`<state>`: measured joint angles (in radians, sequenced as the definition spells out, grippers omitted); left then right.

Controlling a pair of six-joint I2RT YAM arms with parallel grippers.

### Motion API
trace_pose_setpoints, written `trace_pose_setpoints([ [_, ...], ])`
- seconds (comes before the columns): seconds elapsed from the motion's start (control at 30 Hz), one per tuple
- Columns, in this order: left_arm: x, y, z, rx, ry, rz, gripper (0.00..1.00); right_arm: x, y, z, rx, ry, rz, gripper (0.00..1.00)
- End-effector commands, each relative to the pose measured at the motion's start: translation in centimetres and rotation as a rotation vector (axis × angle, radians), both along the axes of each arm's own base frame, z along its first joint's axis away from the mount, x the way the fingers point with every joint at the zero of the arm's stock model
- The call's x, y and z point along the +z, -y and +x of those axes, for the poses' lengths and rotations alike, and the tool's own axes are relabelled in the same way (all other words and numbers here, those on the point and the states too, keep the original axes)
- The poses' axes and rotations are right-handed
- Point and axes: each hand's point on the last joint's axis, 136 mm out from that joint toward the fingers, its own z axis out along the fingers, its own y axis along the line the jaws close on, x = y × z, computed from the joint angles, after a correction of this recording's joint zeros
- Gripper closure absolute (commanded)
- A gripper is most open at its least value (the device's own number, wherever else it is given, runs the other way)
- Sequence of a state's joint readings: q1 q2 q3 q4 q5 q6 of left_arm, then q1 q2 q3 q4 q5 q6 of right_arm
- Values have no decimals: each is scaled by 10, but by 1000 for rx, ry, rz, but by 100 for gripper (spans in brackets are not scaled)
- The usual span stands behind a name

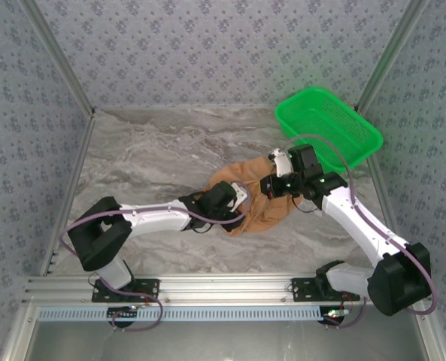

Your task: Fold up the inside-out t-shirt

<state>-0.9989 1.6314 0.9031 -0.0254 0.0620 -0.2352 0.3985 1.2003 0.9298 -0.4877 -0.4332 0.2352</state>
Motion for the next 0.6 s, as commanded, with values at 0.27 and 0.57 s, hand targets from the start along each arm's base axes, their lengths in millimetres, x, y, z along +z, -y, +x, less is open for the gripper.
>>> trace_pose_setpoints([
  [0.27,104,-25,-7,-82,-100,-465,100,-13,33,15,-88,57,-267,99],
  [0.57,115,-43,10,0,-110,-513,100,-18,17,7,-54,0,-257,76],
])
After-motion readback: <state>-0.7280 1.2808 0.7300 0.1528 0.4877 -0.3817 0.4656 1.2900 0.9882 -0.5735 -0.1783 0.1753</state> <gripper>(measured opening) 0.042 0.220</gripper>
